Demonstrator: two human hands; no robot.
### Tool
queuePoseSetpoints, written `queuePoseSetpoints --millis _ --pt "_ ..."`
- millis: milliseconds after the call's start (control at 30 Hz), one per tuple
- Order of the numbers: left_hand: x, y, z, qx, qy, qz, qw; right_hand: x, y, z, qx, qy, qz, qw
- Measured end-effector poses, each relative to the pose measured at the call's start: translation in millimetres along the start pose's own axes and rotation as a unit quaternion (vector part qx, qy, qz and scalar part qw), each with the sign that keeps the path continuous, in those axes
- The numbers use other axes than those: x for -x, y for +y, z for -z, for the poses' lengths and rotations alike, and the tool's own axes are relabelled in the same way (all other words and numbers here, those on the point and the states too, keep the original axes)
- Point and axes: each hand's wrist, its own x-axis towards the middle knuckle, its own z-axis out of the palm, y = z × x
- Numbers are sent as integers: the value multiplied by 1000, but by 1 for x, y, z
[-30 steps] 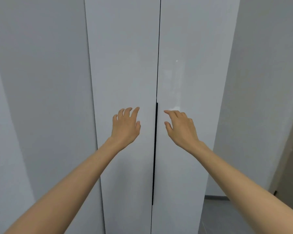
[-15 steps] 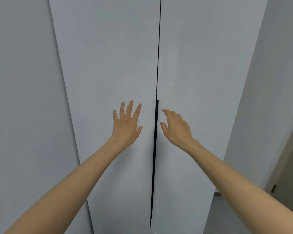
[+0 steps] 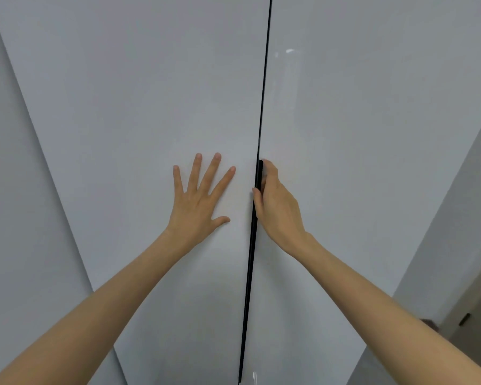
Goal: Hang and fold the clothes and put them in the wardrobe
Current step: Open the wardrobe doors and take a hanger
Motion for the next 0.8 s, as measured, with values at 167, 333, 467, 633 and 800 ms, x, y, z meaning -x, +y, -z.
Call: queuePoseSetpoints --millis 167,333,467,633,800 --pt "-2 1 -8 6 5 0 1000 -13 13 -5 -35 -5 0 999" --pt "14 17 -3 139 -47 13 989 -12 14 8 -42 -32 21 998" --pt "33 34 7 189 -118 13 975 2 2 25 -43 -53 13 998" --pt "58 63 26 234 -132 2 963 44 -20 54 -35 -43 10 998" --pt "87 95 62 312 -122 12 942 88 -37 88 -7 -29 2 1000"
